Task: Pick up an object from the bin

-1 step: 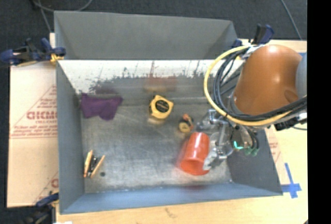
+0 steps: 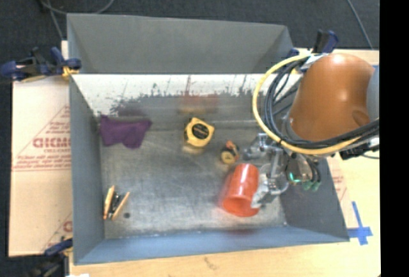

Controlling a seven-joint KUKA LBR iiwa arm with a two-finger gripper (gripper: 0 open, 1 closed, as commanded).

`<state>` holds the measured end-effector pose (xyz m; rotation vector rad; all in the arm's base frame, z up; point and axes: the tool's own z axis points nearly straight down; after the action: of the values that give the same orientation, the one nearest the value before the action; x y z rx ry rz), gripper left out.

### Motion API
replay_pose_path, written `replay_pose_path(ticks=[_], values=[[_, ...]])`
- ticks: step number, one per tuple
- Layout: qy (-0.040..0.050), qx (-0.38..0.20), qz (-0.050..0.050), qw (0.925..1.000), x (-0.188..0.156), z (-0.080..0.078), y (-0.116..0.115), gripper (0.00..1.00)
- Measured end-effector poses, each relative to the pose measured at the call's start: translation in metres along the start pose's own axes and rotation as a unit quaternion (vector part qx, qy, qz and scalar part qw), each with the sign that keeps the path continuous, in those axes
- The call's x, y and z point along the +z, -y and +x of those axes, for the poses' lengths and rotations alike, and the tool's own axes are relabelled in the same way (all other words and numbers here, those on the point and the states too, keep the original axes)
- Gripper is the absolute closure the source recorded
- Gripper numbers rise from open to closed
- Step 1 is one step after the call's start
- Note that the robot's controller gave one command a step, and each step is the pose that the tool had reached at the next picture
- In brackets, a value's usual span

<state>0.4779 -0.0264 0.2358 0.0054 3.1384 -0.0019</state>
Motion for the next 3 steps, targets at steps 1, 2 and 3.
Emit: replay_pose_path(ticks=[1,2,3], values=[[0.0034,-0.005,0.000,1.0000,0.055,-0.001,0.002,0.00],[-0.0017,-0.101,0.000,0.9948,0.088,-0.001,-0.019,0.00],[0.0004,-0.183,-0.001,0.9830,0.119,-0.001,-0.015,0.00]])
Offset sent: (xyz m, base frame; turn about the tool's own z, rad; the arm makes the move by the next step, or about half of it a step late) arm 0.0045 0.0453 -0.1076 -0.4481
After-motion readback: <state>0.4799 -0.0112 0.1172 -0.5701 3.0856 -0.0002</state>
